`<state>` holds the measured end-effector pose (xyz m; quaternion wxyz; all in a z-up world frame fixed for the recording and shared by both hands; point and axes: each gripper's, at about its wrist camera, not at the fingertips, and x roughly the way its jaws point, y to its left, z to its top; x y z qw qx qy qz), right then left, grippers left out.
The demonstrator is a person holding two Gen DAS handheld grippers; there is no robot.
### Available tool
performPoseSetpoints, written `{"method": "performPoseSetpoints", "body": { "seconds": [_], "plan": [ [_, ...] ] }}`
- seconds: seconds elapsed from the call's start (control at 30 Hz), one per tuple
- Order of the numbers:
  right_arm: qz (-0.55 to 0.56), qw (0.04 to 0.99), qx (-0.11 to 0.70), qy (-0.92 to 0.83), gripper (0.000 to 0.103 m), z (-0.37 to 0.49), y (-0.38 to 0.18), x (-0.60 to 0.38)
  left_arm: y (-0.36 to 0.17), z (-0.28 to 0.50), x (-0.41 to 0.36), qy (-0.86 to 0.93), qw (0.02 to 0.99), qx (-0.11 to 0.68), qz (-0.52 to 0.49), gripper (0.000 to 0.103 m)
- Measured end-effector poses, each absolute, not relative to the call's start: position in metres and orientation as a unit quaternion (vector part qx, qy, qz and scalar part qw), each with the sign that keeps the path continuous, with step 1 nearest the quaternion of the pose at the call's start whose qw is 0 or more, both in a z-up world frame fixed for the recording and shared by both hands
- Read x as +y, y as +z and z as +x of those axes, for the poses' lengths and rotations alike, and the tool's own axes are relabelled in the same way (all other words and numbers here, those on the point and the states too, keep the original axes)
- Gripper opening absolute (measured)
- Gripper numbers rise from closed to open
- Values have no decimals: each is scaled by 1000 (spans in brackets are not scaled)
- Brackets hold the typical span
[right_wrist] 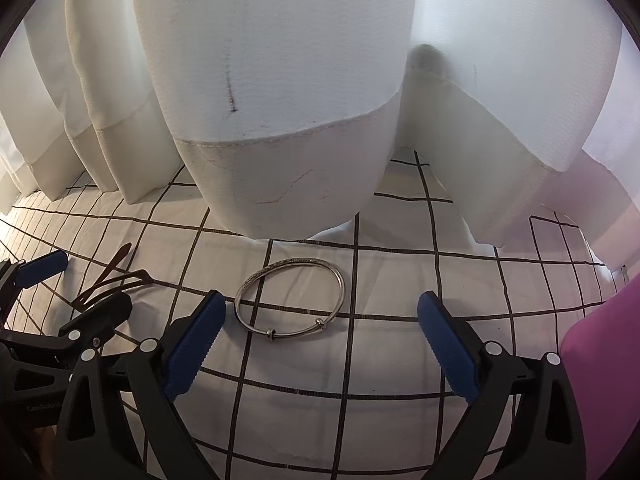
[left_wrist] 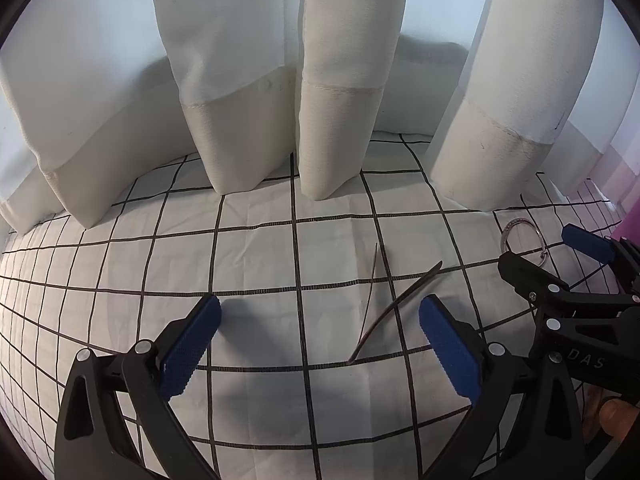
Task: Organize jewelry
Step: 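Grasp the black hair clip with the left tool while the right tool grasps the silver bangle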
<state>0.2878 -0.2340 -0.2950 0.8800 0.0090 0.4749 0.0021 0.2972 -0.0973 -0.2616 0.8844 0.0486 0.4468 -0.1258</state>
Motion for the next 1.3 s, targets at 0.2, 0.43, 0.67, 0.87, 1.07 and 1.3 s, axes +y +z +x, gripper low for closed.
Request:
{"method": "performPoseSetpoints", "body": {
  "seconds": [0.2, 0.43, 0.67, 0.87, 1.07, 1.3],
  "plan": [
    [5, 888, 460, 3, 62, 282, -291, -235, -264, 288, -94, -126, 890, 435, 47, 79],
    [8, 890, 456, 5, 52, 281, -290, -235, -260, 276, -103, -162, 891, 421, 46, 11],
    [25, 891, 452, 9, 52, 270, -289, -238, -256, 269, -96, -162, 893, 417, 41, 9],
    [36, 891, 452, 11, 52, 252, -284, -236, -239, 267, -84, -164, 897, 410, 22, 9],
    [38, 892, 450, 16, 52, 239, -277, -233, -231, 257, -73, -172, 896, 408, 18, 9],
    [35, 895, 445, 22, 51, 228, -267, -223, -225, 254, -58, -166, 895, 414, 8, 9]
  ]
}}
